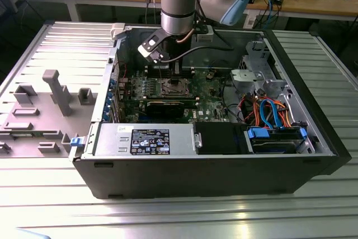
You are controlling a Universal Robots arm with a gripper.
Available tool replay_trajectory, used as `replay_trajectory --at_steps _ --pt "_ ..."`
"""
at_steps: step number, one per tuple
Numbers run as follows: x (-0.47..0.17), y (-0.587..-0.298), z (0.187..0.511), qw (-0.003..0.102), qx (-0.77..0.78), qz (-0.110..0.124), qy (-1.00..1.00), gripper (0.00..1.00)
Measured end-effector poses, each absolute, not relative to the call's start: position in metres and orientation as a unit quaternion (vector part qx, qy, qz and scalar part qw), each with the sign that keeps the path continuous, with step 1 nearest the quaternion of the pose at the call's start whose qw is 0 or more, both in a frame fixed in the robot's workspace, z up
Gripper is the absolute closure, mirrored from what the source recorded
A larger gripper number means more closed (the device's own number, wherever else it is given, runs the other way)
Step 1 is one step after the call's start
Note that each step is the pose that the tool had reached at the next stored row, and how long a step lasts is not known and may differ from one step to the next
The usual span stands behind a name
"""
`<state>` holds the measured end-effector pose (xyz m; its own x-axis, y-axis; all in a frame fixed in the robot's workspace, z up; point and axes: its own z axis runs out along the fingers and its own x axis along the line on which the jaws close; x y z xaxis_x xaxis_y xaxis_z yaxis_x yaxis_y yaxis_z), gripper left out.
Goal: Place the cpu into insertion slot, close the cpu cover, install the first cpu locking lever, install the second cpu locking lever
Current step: 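Install the first cpu locking lever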
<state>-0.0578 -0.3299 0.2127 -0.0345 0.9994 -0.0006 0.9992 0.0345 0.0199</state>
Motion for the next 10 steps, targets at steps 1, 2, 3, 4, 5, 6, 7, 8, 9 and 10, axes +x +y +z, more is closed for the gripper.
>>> replay_trajectory --at_steps 1,2,3,4,5,6,7,8,9,10 --pt "-0.0577 -0.3299 0.2127 0.007 0.695 0.007 0.719 0.89" --pt "-0.0577 -0.3299 0.2127 0.007 0.695 0.007 0.719 0.89" --pt "-0.0577 -0.3299 0.2128 0.007 0.695 0.007 0.719 0.89" --pt "-0.0577 -0.3299 0.2127 0.007 0.695 0.007 0.719 0.89" --pt "-0.0577 -0.3299 0.2127 0.007 0.695 0.007 0.719 0.89" --pt "-0.0576 -0.3299 0.2127 0.007 0.695 0.007 0.719 0.89" --pt "-0.0576 -0.3299 0.2128 0.007 0.695 0.007 0.719 0.89" --pt "-0.0576 -0.3299 0.2127 0.007 0.695 0.007 0.719 0.89" --pt "-0.0576 -0.3298 0.2128 0.007 0.695 0.007 0.719 0.89" --pt "-0.0576 -0.3299 0.214 0.007 0.695 0.007 0.719 0.89"
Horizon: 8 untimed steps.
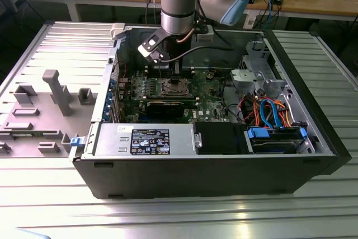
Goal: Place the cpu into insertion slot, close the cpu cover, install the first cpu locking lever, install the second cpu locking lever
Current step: 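Install the first cpu locking lever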
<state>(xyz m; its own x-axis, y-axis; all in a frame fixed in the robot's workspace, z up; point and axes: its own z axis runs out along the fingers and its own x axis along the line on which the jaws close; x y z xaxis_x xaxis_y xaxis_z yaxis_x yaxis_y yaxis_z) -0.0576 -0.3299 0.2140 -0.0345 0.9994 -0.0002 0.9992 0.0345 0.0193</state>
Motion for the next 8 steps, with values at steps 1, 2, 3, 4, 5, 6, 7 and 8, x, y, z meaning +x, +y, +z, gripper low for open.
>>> replay_trajectory --at_steps 1,2,3,4,5,6,7,8 --pt "-0.058 -0.33 0.216 0.007 0.695 0.007 0.719 0.89" --pt "-0.058 -0.33 0.218 0.007 0.695 0.007 0.719 0.89" --pt "-0.058 -0.33 0.222 0.007 0.695 0.007 0.719 0.89" --pt "-0.058 -0.33 0.225 0.007 0.695 0.007 0.719 0.89" --pt "-0.058 -0.33 0.228 0.007 0.695 0.007 0.719 0.89" --pt "-0.058 -0.33 0.232 0.007 0.695 0.007 0.719 0.89" --pt "-0.058 -0.33 0.236 0.007 0.695 0.007 0.719 0.89" --pt "-0.058 -0.33 0.239 0.007 0.695 0.007 0.719 0.89"
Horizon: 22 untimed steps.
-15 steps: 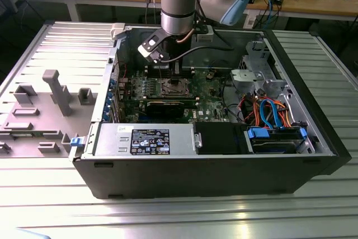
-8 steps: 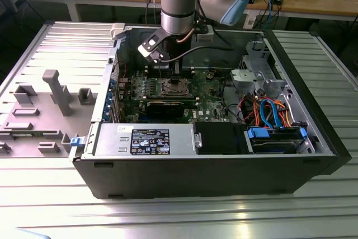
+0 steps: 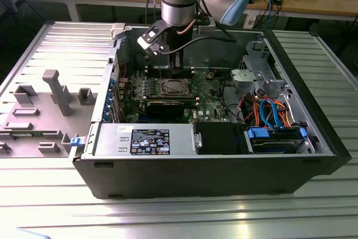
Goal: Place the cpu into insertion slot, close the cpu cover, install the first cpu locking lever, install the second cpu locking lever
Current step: 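Install the first cpu locking lever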
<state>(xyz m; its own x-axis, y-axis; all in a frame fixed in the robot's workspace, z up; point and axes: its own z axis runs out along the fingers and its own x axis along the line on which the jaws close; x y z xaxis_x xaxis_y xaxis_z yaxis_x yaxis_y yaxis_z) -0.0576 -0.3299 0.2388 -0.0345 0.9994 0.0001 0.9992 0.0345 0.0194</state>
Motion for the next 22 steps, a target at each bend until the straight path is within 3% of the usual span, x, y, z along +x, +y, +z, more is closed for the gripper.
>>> replay_trajectory --at_steps 7,22 --pt "-0.058 -0.33 0.26 0.007 0.695 0.007 0.719 0.89" --pt "-0.058 -0.33 0.26 0.006 0.647 0.007 0.762 0.89"
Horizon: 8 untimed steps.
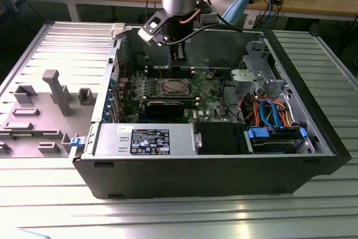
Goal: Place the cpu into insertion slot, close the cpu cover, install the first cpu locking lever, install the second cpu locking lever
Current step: 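Install the first cpu locking lever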
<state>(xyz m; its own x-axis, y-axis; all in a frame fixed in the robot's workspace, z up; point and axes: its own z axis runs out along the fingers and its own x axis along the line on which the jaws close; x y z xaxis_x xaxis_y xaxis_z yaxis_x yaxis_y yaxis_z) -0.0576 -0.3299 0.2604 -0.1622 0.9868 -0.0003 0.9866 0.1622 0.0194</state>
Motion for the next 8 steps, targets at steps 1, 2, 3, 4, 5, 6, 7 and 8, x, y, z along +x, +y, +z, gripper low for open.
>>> replay_trajectory --at_steps 1,2,3,4,5,6,7,8 --pt "-0.0576 -0.3299 0.2604 0.006 0.638 0.007 0.77 0.89" --pt "-0.0576 -0.3299 0.2604 0.006 0.633 0.007 0.774 0.89" --pt "-0.0576 -0.3299 0.2604 0.006 0.628 0.007 0.778 0.89" --pt "-0.0576 -0.3299 0.2604 0.006 0.622 0.007 0.783 0.89" --pt "-0.0576 -0.3299 0.2604 0.006 0.615 0.008 0.788 0.89" --pt "-0.0576 -0.3299 0.2604 0.006 0.609 0.008 0.793 0.89" --pt "-0.0576 -0.3299 0.2604 0.006 0.605 0.008 0.796 0.89" --pt "-0.0576 -0.3299 0.2604 0.006 0.596 0.008 0.803 0.89"
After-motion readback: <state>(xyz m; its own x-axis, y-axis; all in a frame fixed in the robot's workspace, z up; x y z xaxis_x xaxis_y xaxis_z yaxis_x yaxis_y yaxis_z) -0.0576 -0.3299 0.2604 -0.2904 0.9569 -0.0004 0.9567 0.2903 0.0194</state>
